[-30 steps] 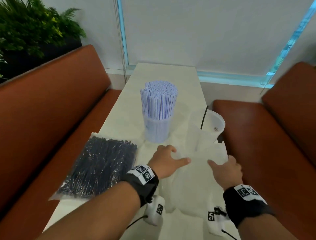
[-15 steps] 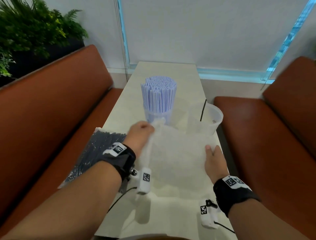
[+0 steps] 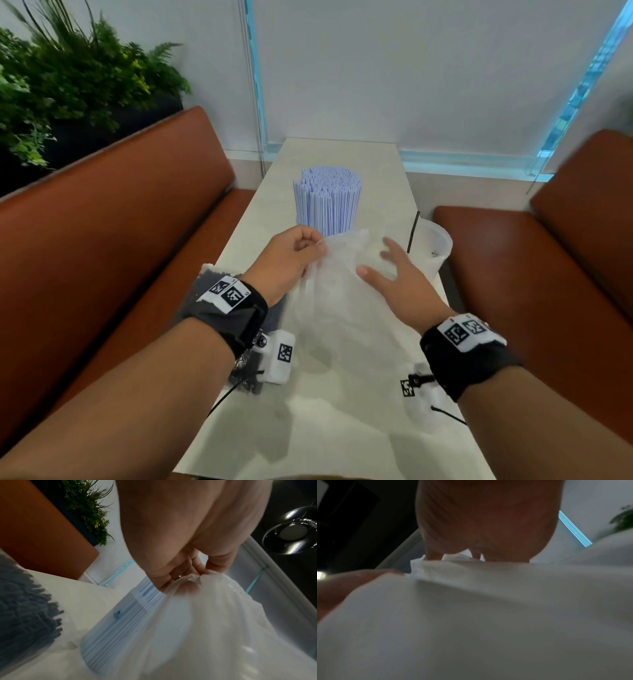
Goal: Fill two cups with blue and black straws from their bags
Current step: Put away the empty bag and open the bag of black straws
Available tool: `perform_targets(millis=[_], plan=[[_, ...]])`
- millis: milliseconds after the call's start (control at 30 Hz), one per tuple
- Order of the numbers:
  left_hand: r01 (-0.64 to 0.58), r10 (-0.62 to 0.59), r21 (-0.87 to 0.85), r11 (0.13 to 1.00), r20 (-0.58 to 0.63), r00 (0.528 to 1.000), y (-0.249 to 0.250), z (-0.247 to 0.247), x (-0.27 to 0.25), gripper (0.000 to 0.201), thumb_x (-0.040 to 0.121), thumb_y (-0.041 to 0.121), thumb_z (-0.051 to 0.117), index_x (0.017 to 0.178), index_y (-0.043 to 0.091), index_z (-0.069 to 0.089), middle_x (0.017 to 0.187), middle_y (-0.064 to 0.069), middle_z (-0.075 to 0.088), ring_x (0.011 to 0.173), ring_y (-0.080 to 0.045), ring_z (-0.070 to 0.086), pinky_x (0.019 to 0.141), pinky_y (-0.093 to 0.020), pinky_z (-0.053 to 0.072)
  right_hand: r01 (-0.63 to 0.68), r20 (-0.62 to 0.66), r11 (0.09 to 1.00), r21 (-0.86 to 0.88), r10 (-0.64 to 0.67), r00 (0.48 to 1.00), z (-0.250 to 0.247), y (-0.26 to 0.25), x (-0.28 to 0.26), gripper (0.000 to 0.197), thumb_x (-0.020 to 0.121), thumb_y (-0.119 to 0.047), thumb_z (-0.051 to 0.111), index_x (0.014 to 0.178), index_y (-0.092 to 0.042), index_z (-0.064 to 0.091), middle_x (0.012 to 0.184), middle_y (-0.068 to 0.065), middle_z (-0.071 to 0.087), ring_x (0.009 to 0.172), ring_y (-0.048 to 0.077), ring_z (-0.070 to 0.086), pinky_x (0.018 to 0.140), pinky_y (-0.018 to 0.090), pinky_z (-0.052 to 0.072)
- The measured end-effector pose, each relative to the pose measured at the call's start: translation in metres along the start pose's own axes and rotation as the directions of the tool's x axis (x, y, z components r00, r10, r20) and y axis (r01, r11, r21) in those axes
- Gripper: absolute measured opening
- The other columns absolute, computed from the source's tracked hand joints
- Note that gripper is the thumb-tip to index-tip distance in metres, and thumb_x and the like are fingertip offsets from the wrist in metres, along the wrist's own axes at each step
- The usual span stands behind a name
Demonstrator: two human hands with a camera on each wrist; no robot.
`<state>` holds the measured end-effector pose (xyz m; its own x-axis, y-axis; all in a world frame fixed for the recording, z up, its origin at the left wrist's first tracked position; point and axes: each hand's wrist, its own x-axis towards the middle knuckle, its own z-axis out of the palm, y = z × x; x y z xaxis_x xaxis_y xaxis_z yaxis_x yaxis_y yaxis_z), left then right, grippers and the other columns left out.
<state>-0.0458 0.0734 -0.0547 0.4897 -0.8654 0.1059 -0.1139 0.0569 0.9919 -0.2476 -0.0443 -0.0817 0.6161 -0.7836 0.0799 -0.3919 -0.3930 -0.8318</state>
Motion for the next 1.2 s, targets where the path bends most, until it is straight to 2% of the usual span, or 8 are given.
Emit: perform_targets(millis=[100, 300, 433, 667, 800, 1000, 1100, 1200], plan=[[-0.002, 0.000, -0.070, 0.998, -0.018, 1.000, 0.002, 0.003, -0.011, 0.016, 0.084, 0.023, 0.076, 0.095, 0.020, 0.065, 0.094, -0.011, 0.068, 0.083, -0.021, 0.064, 0.081, -0.040, 0.052, 0.020, 0.014, 0.998, 0.066, -0.021, 1.000, -0.001, -0.007, 0.010, 0.050, 0.095, -0.052, 0.060, 0.085, -0.002, 0.058, 0.077, 0.003, 0.059, 0.071, 0.016, 0.052, 0.069, 0.036, 0.043], [0.181, -0.225, 0.191, 0.965, 0.248, 0.942, -0.036, -0.005, -0.039, 0.029, 0.075, 0.034, 0.078, 0.101, 0.020, 0.073, 0.104, -0.011, 0.076, 0.098, -0.034, 0.072, 0.091, -0.051, 0.057, 0.080, -0.168, 0.996, 0.038, -0.072, 0.983, -0.015, -0.004, 0.014, 0.035, 0.106, -0.035, 0.045, 0.078, -0.015, 0.051, 0.070, -0.005, 0.053, 0.059, 0.004, 0.046, 0.062, 0.027, 0.037], [0.207, -0.206, 0.011, 0.978, -0.023, 0.978, -0.032, -0.035, -0.023, 0.015, 0.091, 0.012, 0.071, 0.083, 0.023, 0.078, 0.083, -0.004, 0.075, 0.069, -0.025, 0.065, 0.056, -0.027, 0.052, 0.012, -0.178, 0.999, -0.039, -0.019, 0.984, -0.023, 0.017, 0.007, 0.034, 0.107, -0.037, 0.041, 0.085, -0.015, 0.055, 0.077, 0.003, 0.059, 0.066, 0.007, 0.052, 0.061, 0.024, 0.040], [0.118, -0.179, -0.358, 0.926, -0.143, 0.973, -0.026, -0.027, -0.016, 0.008, 0.093, 0.009, 0.069, 0.101, 0.012, 0.069, 0.096, -0.004, 0.074, 0.083, -0.020, 0.069, 0.075, -0.038, 0.057, -0.223, -0.199, 0.973, -0.061, 0.207, 0.958, -0.013, 0.028, -0.005, 0.046, 0.095, -0.023, 0.060, 0.138, -0.022, 0.047, 0.133, 0.011, 0.052, 0.119, 0.027, 0.053, 0.100, 0.048, 0.047], [0.131, -0.165, -0.360, 0.924, -0.065, 0.984, -0.025, -0.011, -0.020, 0.027, 0.089, 0.000, 0.070, 0.111, 0.014, 0.063, 0.100, -0.007, 0.070, 0.083, -0.020, 0.069, 0.073, -0.034, 0.055, 0.196, -0.325, 0.874, -0.444, -0.361, 0.874, -0.012, -0.013, -0.012, 0.076, 0.080, -0.030, 0.073, 0.149, -0.029, 0.042, 0.152, 0.007, 0.037, 0.139, 0.024, 0.030, 0.114, 0.049, 0.029], [0.159, -0.181, -0.511, 0.845, 0.008, 0.984, -0.019, 0.014, -0.024, 0.059, 0.082, 0.013, 0.079, 0.133, 0.025, 0.051, 0.119, -0.012, 0.071, 0.102, -0.026, 0.072, 0.086, -0.041, 0.058, 0.249, -0.045, 0.761, -0.598, -0.342, 0.939, 0.003, -0.057, 0.010, 0.024, 0.103, -0.044, 0.045, 0.113, -0.033, 0.064, 0.111, -0.011, 0.070, 0.112, 0.019, 0.062, 0.107, 0.046, 0.029], [0.230, -0.266, -0.356, 0.906, -0.056, 0.962, -0.023, 0.023, -0.031, 0.021, 0.093, 0.020, 0.072, 0.110, 0.014, 0.061, 0.097, -0.009, 0.071, 0.072, -0.014, 0.070, 0.066, -0.028, 0.055, 0.146, -0.125, 0.758, -0.636, -0.288, 0.950, 0.007, -0.059, 0.015, 0.023, 0.103, -0.038, 0.041, 0.107, -0.026, 0.059, 0.089, -0.004, 0.068, 0.089, 0.028, 0.068, 0.078, 0.037, 0.037], [0.159, -0.179, -0.160, 0.974, -0.117, 0.977, -0.030, 0.028, -0.033, 0.018, 0.097, 0.023, 0.067, 0.082, 0.014, 0.065, 0.069, 0.003, 0.058, 0.055, -0.012, 0.048, 0.053, -0.023, 0.042, 0.236, 0.017, 0.754, -0.612, -0.286, 0.958, 0.013, -0.065, 0.013, 0.029, 0.099, -0.044, 0.046, 0.124, -0.036, 0.056, 0.112, -0.009, 0.067, 0.102, 0.021, 0.066, 0.089, 0.039, 0.043]])
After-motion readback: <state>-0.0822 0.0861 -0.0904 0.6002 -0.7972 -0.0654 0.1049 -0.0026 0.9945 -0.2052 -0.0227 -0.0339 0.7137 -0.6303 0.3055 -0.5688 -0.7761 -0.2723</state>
